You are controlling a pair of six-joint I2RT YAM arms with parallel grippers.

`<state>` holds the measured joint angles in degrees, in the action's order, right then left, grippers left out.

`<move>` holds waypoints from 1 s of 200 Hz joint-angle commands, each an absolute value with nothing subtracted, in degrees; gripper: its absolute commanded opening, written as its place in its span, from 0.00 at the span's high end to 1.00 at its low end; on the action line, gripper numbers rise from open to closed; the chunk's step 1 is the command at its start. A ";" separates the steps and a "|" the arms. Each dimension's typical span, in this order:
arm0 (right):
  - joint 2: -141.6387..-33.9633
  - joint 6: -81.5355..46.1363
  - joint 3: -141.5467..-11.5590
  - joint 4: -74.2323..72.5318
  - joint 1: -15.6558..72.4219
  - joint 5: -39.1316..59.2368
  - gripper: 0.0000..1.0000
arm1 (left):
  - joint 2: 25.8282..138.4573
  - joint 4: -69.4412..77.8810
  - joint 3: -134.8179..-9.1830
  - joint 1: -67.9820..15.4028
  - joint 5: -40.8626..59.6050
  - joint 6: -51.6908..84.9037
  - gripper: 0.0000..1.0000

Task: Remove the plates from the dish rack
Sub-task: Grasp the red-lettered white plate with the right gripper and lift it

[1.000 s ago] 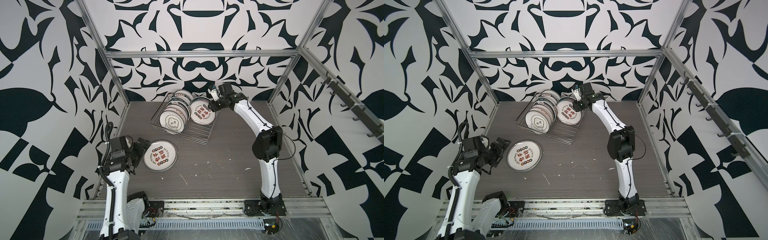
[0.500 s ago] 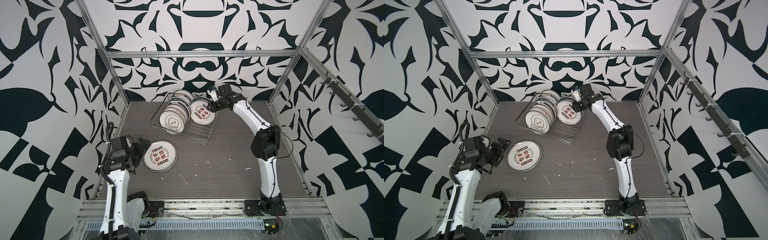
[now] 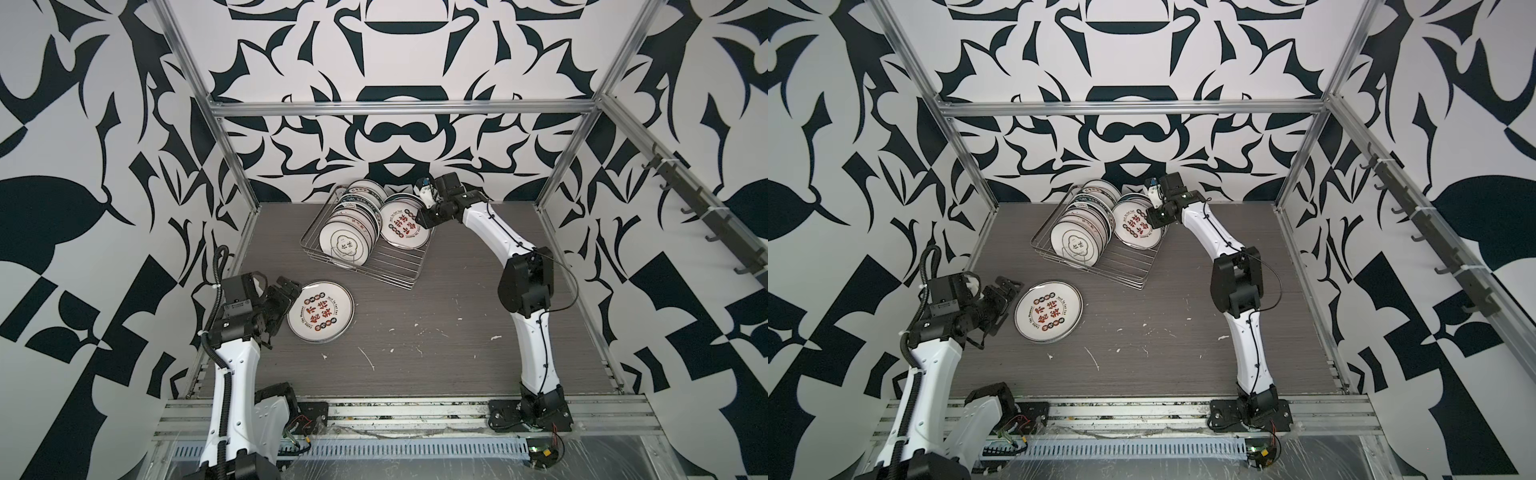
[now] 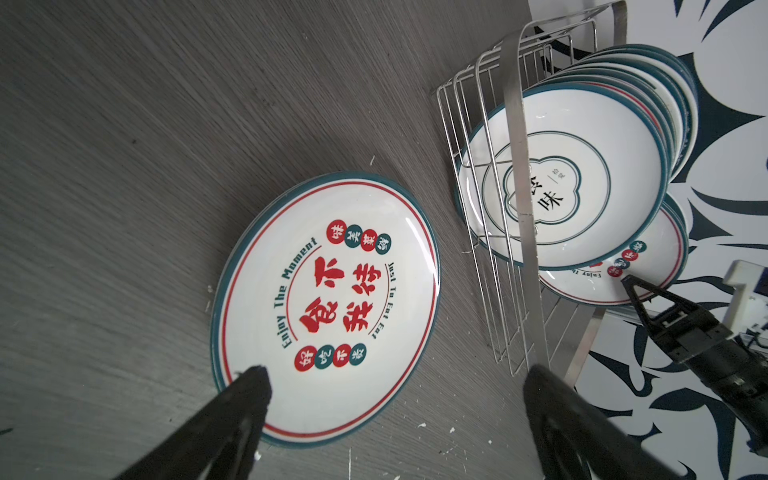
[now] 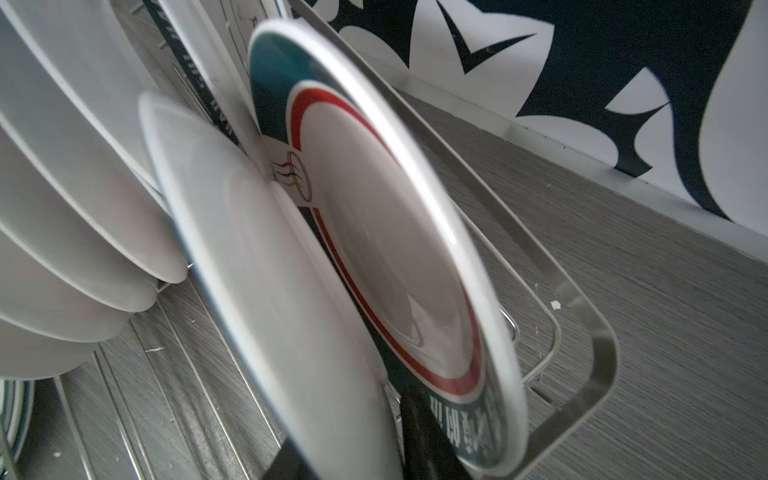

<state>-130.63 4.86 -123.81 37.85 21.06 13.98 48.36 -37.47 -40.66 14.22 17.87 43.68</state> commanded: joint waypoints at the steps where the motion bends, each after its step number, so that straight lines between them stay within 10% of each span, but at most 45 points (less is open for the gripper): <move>1: -129.98 5.76 -124.31 37.25 21.15 15.68 0.71 | 48.21 -37.71 -39.77 14.11 18.02 43.48 0.01; 93: -127.87 6.57 -121.65 34.42 21.25 14.07 0.99 | 48.08 -36.06 -37.81 14.07 17.14 43.72 0.01; 200: -117.04 7.90 -118.46 36.99 21.27 8.53 1.00 | 47.90 -31.49 -34.89 14.06 17.42 44.76 0.01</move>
<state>-123.39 9.47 -118.67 38.39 21.23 9.85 48.12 -33.10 -35.97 14.22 16.95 44.18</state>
